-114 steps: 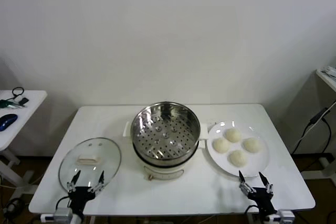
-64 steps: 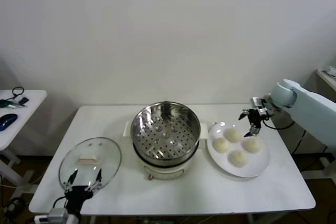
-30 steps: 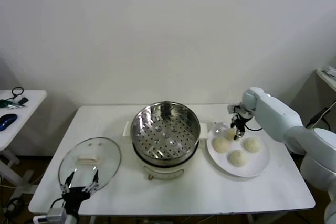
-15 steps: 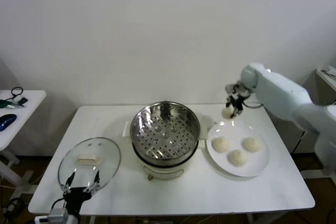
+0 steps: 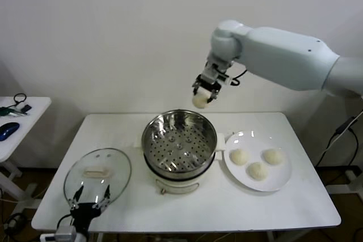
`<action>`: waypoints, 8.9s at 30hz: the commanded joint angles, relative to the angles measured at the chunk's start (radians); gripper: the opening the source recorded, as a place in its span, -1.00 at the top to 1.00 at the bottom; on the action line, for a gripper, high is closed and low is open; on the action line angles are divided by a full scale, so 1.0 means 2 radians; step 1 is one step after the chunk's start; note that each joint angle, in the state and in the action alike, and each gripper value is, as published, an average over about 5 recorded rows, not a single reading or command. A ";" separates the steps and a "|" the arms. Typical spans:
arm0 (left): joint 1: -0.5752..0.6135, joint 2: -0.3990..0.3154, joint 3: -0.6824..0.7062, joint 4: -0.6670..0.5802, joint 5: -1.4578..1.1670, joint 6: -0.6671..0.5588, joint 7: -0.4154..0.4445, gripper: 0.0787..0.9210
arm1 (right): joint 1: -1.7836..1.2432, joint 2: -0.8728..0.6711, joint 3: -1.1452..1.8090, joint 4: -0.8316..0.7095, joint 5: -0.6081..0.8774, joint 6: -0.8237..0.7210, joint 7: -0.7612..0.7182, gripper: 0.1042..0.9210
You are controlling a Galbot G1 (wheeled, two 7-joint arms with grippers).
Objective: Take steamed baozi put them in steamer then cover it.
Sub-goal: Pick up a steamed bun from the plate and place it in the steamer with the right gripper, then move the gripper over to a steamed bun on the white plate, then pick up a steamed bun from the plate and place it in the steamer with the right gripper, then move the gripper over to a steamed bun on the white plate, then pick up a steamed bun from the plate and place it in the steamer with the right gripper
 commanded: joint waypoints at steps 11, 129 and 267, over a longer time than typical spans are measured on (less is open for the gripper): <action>0.005 -0.003 0.020 0.007 0.020 -0.008 -0.005 -0.77 | -0.150 0.065 0.030 -0.102 -0.168 0.078 0.097 -0.16; -0.005 -0.006 0.018 -0.009 0.013 0.004 -0.010 -0.77 | 0.038 0.050 -0.068 0.156 0.508 -0.516 0.246 -0.22; 0.002 -0.016 -0.004 -0.035 0.018 0.023 -0.010 -0.77 | 0.003 0.025 -0.040 0.171 -0.011 -0.020 -0.013 -0.27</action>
